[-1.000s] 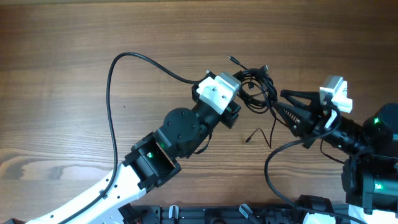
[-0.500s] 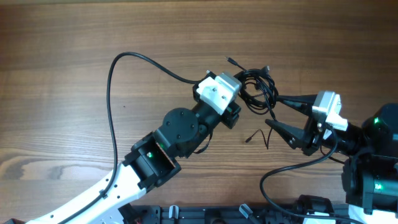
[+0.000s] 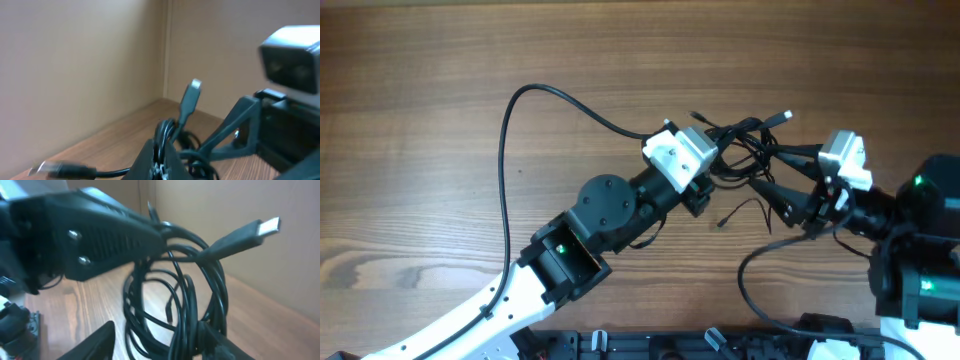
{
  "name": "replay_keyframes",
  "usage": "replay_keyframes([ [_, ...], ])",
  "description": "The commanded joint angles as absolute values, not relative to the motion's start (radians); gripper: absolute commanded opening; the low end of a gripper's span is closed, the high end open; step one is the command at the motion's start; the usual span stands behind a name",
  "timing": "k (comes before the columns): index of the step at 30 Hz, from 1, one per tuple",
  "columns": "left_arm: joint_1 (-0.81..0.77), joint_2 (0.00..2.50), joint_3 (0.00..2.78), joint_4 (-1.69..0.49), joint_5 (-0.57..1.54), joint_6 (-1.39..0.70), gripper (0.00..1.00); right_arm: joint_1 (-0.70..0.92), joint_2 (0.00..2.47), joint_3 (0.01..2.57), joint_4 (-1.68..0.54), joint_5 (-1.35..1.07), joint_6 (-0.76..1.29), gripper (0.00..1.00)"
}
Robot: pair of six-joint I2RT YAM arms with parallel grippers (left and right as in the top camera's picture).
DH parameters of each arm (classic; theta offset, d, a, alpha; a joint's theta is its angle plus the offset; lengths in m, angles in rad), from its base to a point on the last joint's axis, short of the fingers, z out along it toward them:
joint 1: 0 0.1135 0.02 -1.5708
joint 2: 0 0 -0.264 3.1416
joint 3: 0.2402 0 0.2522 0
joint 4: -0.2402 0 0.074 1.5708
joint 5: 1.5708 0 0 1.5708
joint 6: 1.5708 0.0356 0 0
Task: Untangle cables
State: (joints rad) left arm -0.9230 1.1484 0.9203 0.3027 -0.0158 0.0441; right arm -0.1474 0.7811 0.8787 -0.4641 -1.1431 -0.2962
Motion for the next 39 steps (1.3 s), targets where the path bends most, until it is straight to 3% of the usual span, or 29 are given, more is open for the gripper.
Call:
replay_keyframes([
  [1,-0.928,1.145,0.931,0.325,0.019,0.03,0.04,-0.147,0.808,0.892,-0.472,-1.146,-0.311,0.49],
  [10,-0.928,1.145,0.931,0.356,0.133,0.03,0.04,-0.147,0.808,0.892,-0.481,-1.153,-0.311,0.37],
  [12,-0.928,1.145,0.931,0.361,0.159,0.03,0.04,-0.147,0.808,0.892,-0.482,-1.152,-0.311,0.55],
  [15,-0.928,1.145,0.931,0.361,0.168,0.03,0.04,-0.147,0.808,0.892,-0.48,-1.153,-0.311,0.61],
  [18,-0.928,1.145,0.931,0.376,0.167,0.03,0.04,-0.147,0.808,0.892,-0.481,-1.229,-0.311,0.52],
  [26,-0.928,1.145,0.931,0.397,0.121,0.03,0.04,-0.147,0.808,0.892,-0.484,-1.388,-0.311,0.45],
  [31,-0.928,1.145,0.931,0.404,0.123,0.03,0.04,-0.147,0.808,0.892,-0.484,-1.136,-0.307,0.46],
  [36,-0.928,1.145,0.931,0.428,0.25,0.03,0.04,-0.147,0.845,0.892,-0.484,-1.122,-0.314,0.5],
  [39,-0.927,1.145,0.931,0.431,0.269,0.03,0.04,-0.147,0.884,0.892,-0.483,-1.232,-0.315,0.38],
])
